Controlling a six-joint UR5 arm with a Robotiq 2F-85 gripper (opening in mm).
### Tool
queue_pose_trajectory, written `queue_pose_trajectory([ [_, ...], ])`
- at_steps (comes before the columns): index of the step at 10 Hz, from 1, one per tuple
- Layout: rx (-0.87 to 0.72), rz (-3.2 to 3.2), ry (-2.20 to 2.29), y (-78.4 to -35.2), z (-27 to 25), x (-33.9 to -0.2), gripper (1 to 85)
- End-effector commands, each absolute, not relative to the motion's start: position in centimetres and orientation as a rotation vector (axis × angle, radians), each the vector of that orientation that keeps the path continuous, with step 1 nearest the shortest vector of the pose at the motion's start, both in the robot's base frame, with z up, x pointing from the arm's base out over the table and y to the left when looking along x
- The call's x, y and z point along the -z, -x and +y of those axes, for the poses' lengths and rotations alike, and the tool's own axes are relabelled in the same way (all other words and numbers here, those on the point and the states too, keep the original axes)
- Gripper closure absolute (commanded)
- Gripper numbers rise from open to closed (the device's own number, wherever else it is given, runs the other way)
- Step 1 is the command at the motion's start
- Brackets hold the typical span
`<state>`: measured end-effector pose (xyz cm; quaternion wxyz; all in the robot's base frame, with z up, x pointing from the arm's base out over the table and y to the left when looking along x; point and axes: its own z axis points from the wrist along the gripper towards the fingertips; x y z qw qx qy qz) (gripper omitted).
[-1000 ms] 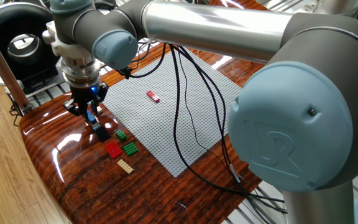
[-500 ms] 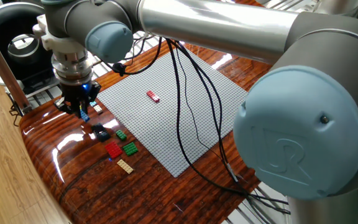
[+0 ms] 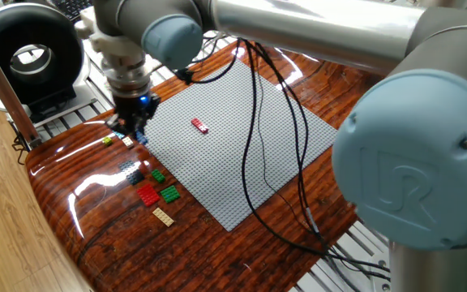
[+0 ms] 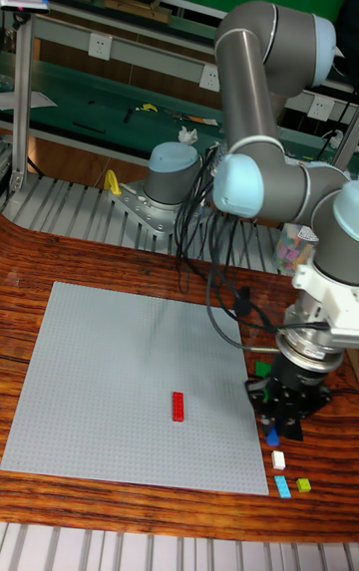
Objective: Build with small Lego blocks
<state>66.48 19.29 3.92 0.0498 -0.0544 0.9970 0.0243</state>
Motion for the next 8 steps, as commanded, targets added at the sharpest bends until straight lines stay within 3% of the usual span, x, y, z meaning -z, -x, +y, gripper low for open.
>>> queue_pose_trajectory([
  [1, -0.102, 3.047, 0.225, -64.1, 14.2, -4.4, 84.3],
  [6, -0.017, 3.021, 0.089, -64.9, 12.5, -4.4, 84.3],
  [8, -0.048, 3.045, 0.154, -63.9, 9.1, -5.3, 84.3],
])
